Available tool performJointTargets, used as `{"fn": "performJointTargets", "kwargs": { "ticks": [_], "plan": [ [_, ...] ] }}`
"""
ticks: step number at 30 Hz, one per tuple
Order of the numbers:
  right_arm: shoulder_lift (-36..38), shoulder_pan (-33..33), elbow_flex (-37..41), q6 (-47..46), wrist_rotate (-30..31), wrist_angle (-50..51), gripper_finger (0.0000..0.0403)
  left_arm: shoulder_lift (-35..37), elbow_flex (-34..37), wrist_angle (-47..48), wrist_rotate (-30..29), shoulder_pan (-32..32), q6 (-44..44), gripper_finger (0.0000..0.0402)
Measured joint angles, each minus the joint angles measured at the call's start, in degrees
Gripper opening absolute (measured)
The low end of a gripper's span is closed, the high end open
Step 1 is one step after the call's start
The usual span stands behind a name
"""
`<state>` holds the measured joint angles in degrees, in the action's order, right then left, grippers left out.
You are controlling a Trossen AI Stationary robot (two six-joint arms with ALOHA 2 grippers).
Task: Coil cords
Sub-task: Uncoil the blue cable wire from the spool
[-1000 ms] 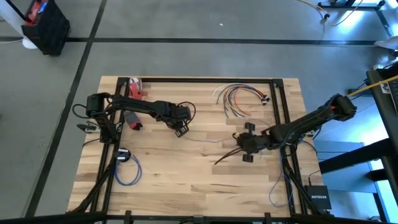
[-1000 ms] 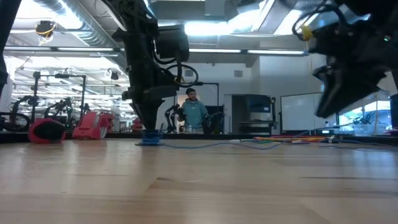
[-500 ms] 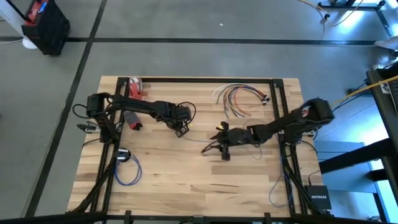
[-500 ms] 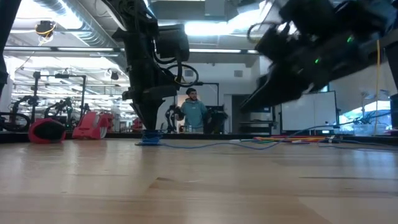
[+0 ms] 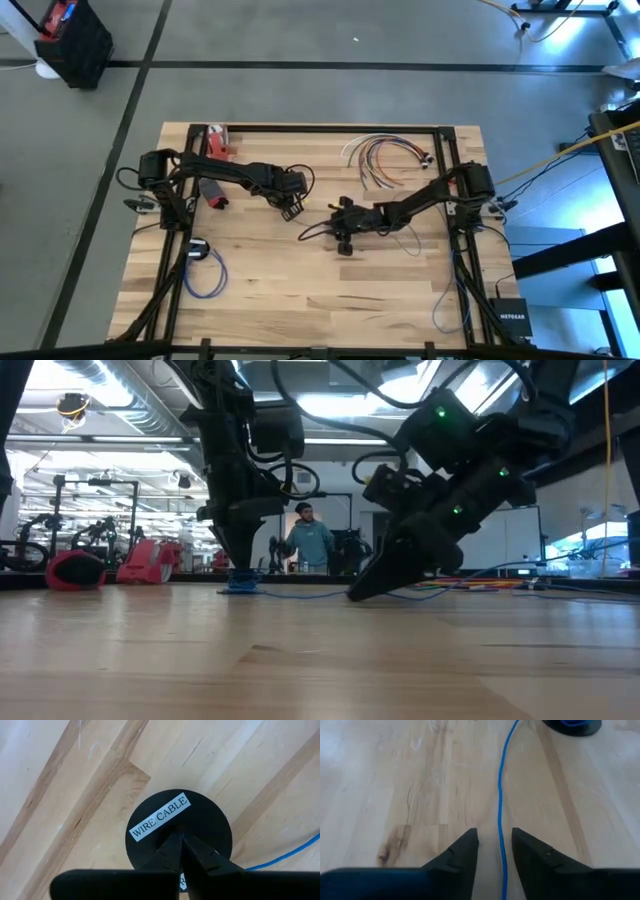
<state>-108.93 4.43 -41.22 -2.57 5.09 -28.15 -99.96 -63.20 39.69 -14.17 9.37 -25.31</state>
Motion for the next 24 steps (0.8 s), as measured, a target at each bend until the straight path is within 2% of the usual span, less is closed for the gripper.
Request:
{"fn": "performJointTargets", "kwargs": {
  "ticks": [4, 7, 8, 12, 18, 24],
  "plan": [
    [-0.3, 0.1, -0.7, 0.2, 2.6, 1.6, 0.0074, 0.0, 0.0, 0.1, 0.0, -0.1, -0.1, 0.0],
    [-0.3, 0.1, -0.7, 3.3, 3.6, 2.1, 0.0018, 0.0, 0.0, 0.1, 0.0, -0.1, 0.0, 0.0],
    [-0.2, 0.1, -0.7, 4.6, 3.8, 2.5, 0.0011, 0.0, 0.0, 0.1, 0.0, -0.1, 0.0, 0.0],
    [1.9, 1.3, -0.7, 6.3, 8.1, 8.4, 0.0015, 0.0, 0.0, 0.1, 0.0, -0.1, 0.2, 0.0],
    [9.9, 5.2, 0.9, 7.2, 16.1, 22.8, 0.0008, 0.0, 0.0, 0.3, 0.0, -0.1, 0.7, 0.0],
    [22.1, 10.8, 6.2, -0.5, 22.6, 35.4, 0.0005, 0.0, 0.0, 0.6, 0.0, -0.1, 0.3, 0.0]
  ]
}}
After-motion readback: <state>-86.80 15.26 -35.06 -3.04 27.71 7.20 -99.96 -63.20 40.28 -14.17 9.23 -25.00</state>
